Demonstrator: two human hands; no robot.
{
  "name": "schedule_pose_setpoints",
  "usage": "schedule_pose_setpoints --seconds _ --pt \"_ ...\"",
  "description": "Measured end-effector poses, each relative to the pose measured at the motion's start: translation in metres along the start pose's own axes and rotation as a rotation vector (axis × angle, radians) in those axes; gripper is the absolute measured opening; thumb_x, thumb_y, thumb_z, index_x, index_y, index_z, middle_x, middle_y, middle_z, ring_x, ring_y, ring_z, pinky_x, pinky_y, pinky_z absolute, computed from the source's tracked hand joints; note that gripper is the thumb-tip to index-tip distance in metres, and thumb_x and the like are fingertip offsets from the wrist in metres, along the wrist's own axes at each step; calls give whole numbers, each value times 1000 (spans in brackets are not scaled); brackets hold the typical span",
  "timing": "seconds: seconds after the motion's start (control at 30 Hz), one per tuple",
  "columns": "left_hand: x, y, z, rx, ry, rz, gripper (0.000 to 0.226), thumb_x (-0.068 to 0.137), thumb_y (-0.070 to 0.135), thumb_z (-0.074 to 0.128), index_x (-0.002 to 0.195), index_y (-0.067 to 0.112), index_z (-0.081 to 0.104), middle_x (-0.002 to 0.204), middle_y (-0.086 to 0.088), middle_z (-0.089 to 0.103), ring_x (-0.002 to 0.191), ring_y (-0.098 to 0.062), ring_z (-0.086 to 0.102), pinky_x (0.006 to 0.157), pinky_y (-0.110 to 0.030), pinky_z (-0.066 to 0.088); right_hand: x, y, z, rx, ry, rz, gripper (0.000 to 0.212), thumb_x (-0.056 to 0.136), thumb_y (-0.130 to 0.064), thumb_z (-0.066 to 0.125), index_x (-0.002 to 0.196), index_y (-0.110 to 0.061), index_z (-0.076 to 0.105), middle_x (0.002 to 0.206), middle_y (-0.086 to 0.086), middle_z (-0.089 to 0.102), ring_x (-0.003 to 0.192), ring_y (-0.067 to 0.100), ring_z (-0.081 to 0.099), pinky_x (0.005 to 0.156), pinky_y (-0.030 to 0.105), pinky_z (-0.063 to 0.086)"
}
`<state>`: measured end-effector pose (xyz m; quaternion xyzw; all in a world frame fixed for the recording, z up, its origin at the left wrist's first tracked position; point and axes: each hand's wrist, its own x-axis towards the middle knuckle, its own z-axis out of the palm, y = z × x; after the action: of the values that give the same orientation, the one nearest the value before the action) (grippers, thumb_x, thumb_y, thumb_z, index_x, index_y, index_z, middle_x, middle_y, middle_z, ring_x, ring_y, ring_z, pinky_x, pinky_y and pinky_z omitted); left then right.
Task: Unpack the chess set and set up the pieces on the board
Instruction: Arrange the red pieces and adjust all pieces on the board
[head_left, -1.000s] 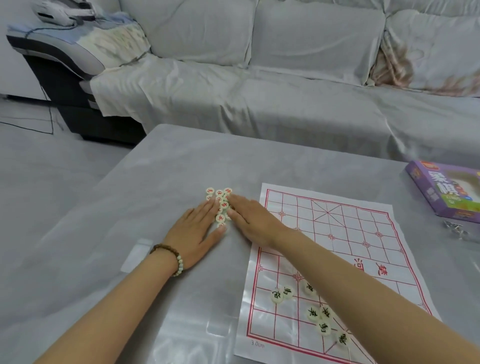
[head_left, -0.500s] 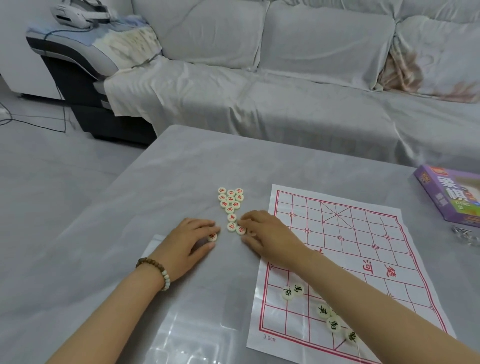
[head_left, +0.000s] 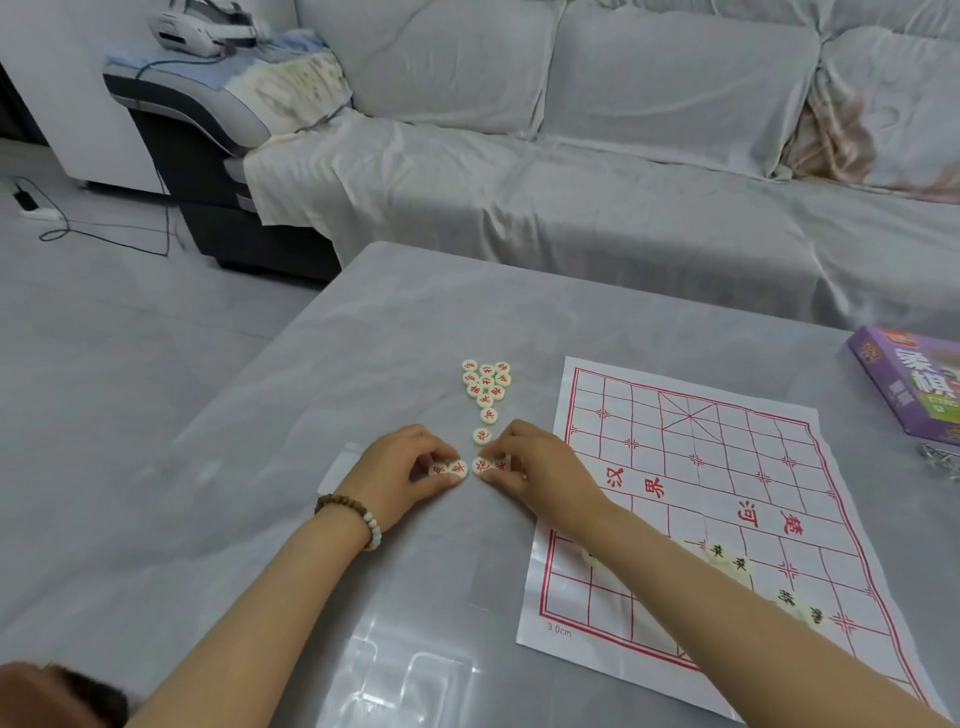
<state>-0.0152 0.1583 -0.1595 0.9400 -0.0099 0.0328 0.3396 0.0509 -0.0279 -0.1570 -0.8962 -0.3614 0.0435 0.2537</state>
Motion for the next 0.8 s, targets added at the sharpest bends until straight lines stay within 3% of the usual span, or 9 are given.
schedule_pose_setpoints --seconds 0.1,0.23,0.47,0.57,0.67,0.8 --pt "0 3 -2 -10 17 -13 19 80 38 67 96 27 68 91 12 58 81 -1 54 72 -8 42 1 -1 -4 5 0 -19 30 90 -33 59 114 -18 66 104 -2 58 87 9 51 77 21 43" --pt "11 21 -1 -13 57 6 19 80 35 68 97 26 67 89 13 56 77 1 52 67 -2 38 -2 13 -31 77 127 30 24 87 -31 63 108 -20 68 93 -9 55 76 4 51 68 13 38" --pt "85 94 40 -21 -45 120 25 82 32 67 104 20 66 92 7 58 78 -6 53 74 -16 47 -49 103 -97 -5 262 294 22 85 -34 65 102 -21 69 89 -9 59 73 1 50 63 11 36" --pt "120 126 70 48 -123 168 27 83 33 65 106 18 65 97 2 60 79 -7 52 78 -22 49 -65 138 -114 -34 275 402 22 84 -33 66 101 -20 69 94 -4 63 77 6 53 70 19 43" --pt "145 148 97 109 -162 188 27 84 33 65 107 19 66 100 2 61 80 -9 52 80 -23 47 -68 158 -121 -52 262 447 22 84 -32 67 103 -21 69 97 -3 64 80 10 54 75 26 47" --pt "160 158 122 168 -203 164 26 85 32 64 108 19 65 105 0 62 80 -10 51 78 -20 44 -67 171 -113 -93 199 435 24 85 -35 65 106 -23 69 98 -6 62 80 8 50 72 22 41"
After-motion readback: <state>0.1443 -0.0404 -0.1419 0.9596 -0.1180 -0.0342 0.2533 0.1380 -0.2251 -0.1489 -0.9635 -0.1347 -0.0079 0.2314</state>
